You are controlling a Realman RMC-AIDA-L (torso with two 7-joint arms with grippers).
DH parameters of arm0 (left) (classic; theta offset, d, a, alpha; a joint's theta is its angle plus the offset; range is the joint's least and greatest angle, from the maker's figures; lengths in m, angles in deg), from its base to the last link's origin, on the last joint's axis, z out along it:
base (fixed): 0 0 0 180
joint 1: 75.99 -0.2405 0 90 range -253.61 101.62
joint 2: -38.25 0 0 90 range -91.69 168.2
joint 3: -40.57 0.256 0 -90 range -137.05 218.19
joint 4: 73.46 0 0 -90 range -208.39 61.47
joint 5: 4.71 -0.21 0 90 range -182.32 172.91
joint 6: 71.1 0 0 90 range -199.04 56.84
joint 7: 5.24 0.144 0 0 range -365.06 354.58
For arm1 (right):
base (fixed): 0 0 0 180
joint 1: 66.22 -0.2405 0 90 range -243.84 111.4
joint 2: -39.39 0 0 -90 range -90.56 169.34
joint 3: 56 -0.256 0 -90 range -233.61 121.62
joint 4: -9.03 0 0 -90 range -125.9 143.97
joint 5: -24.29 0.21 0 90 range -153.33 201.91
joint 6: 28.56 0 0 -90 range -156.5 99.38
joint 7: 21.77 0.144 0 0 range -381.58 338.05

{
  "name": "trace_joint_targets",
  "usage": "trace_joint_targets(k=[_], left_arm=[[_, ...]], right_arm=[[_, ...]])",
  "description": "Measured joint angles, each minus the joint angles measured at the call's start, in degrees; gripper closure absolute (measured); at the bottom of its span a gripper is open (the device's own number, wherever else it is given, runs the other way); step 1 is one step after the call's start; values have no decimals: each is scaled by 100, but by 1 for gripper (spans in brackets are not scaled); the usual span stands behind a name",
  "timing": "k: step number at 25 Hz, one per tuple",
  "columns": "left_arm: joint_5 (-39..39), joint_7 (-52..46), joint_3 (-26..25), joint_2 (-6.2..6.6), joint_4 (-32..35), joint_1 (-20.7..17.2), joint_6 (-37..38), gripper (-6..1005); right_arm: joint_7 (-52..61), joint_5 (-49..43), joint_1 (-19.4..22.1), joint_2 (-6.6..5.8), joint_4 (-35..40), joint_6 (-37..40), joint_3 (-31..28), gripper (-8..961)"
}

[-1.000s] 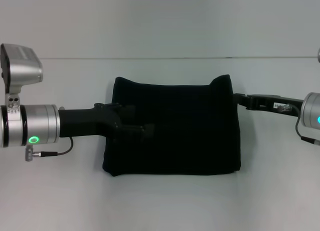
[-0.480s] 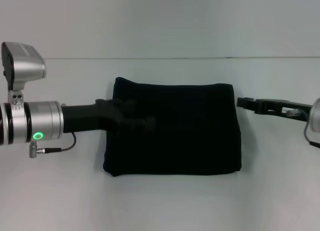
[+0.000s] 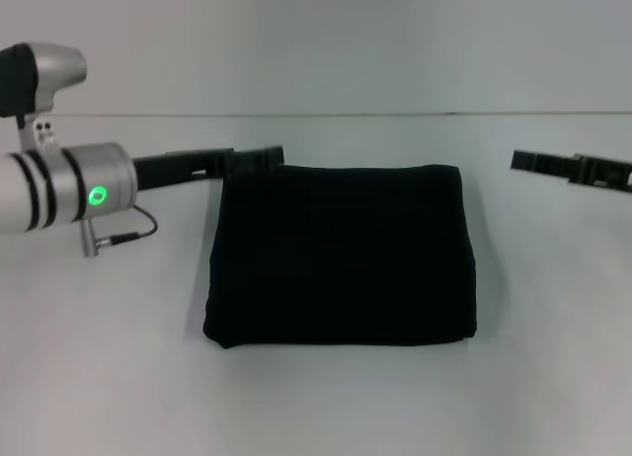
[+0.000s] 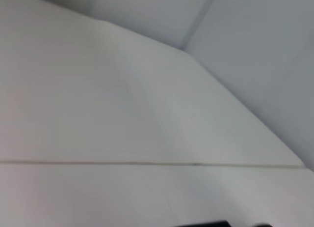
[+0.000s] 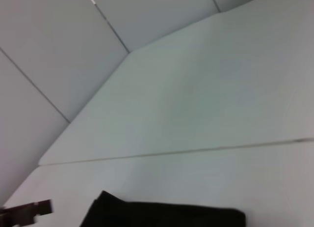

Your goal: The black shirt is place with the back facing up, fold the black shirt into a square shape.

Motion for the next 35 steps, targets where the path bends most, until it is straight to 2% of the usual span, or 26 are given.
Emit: trace_joint_targets(k=[2,6,15,19,23,35], left_arm=[[-9,-374,88,17,-93,95,-301,49],[-23,-918,474,45,-300,238,-1153,49],[-38,-954,829,56,-725,402,-2290,50],[-40,-922,1219,-5,-871,443,-2802,50],[-42,-922,1539,-84,-895,443,-3002,49],[-34,-867,1584,-167,-903,504,-3019,49]], right_arm=[[91,-16,-66,-84,4,108,14,376],[123,-107,-167,-126,10,150,72,336],[78,-380,-290,-8,-5,114,88,338],[69,-404,-313,13,-22,96,88,338],[60,-406,-292,47,-24,73,93,338],[-5,-406,-259,99,-63,-43,126,338]])
